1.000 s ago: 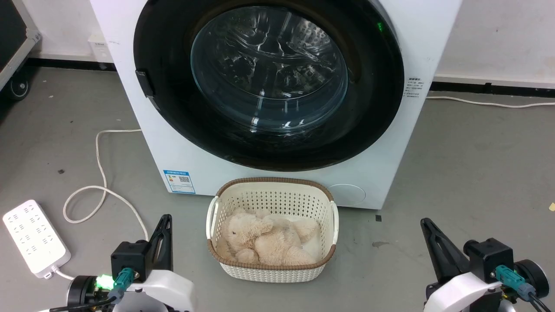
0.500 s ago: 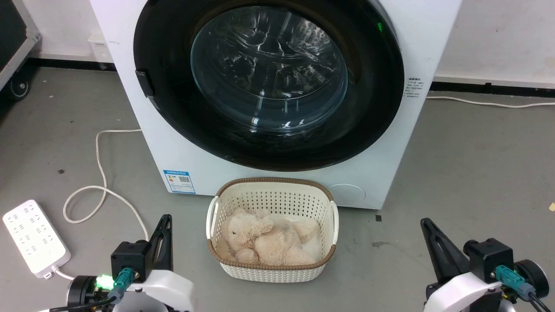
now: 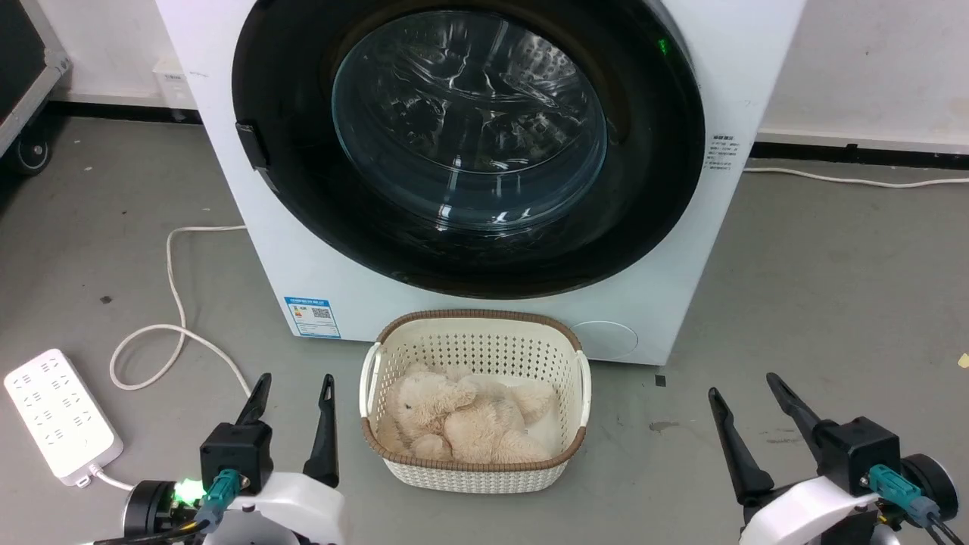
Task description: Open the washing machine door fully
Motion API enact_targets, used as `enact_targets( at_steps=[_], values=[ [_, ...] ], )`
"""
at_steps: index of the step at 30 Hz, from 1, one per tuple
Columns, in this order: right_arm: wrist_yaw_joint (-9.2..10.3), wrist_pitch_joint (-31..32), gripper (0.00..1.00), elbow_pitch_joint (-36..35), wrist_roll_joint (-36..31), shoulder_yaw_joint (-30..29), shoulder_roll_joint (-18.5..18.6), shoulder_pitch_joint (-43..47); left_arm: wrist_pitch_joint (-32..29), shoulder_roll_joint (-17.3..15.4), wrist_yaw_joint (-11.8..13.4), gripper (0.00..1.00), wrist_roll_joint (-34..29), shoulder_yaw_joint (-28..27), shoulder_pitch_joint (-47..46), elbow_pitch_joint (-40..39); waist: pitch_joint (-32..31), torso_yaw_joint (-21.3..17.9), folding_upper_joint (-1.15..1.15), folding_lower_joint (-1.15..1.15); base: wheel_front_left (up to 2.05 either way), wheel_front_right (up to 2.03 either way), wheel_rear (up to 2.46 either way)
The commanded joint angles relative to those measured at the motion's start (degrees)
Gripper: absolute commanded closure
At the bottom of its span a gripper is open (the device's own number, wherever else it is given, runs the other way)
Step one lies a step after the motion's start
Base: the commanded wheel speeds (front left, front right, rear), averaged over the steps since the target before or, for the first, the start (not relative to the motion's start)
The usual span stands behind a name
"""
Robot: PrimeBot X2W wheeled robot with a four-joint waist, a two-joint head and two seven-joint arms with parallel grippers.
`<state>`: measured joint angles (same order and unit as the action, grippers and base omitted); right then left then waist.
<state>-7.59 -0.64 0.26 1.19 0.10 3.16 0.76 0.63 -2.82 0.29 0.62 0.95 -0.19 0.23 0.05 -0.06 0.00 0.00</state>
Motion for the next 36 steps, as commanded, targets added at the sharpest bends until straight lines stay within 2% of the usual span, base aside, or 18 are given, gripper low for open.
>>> enact_targets(
  at_steps=[1,16,36],
  values=[
    [0.01,-0.65,0.00,-0.08,0.85,-0.01,0.16,0.25,0.65,0.00,0.46,0.00,0.14,0.27,0.20,-0.04,-0.01,-0.03,0.00,0.00,0.00,0.00,0.00],
    [0.02,-2.68,0.00,0.21,2.79,-0.78,1.43,-0.47,2.68,-0.01,2.36,0.00,0.50,2.47,-0.17,-0.66,1.78,0.25,0.00,0.00,0.00,0.00,0.00],
    [0.04,-3.30,0.00,-0.59,11.65,-1.93,8.59,-8.39,5.08,-0.02,5.54,0.00,0.32,6.16,-2.90,-2.05,7.71,1.17,0.00,0.00,0.00,0.00,0.00]
  ],
)
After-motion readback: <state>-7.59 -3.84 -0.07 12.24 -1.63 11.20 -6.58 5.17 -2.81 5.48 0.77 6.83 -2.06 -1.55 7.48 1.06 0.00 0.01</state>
